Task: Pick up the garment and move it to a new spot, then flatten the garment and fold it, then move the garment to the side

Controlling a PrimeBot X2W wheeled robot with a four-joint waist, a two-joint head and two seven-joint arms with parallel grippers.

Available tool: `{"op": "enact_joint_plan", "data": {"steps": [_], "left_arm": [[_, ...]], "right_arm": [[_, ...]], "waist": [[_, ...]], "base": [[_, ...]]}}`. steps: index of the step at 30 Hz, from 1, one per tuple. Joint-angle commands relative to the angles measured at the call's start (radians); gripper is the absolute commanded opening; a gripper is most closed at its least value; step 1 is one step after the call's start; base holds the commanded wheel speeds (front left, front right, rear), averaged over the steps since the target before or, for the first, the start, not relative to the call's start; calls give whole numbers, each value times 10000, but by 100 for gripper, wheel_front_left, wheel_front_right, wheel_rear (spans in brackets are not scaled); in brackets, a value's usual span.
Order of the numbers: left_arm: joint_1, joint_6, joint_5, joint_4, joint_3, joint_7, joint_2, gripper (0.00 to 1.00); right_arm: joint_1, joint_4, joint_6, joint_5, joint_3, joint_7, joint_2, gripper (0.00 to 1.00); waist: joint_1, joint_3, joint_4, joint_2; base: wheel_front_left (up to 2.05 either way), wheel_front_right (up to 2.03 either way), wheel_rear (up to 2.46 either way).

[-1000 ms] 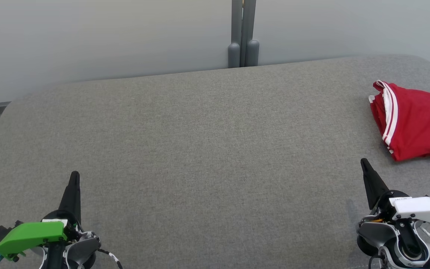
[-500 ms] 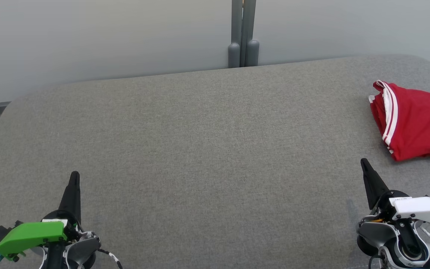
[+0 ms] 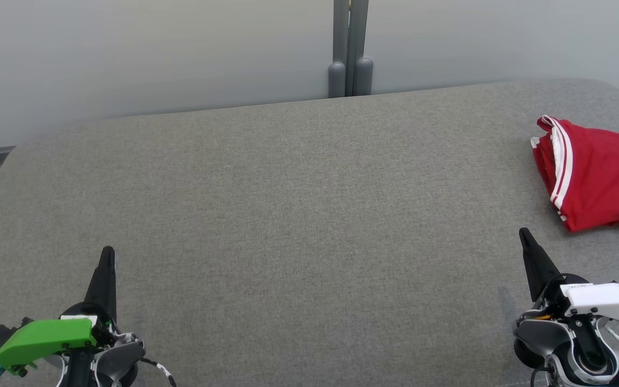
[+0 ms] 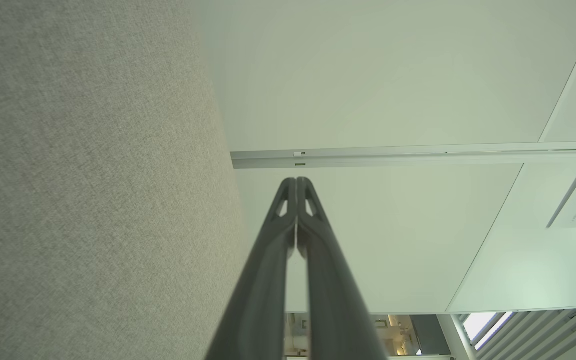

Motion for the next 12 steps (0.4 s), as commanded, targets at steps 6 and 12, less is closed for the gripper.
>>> {"op": "enact_joint_plan", "data": {"steps": [6,12], "left_arm": [[-120,-69,-15,-25,20,51,67,0],[-120,-68,-15,-25,20,51,67,0]], "right_arm": [[118,-37,4,61,-16,29,-46,0],[118,-37,4,61,-16,29,-46,0]], "waist": [[0,0,0,0],[0,0,0,0]], "base": [[0,0,0],[0,0,0]]}}
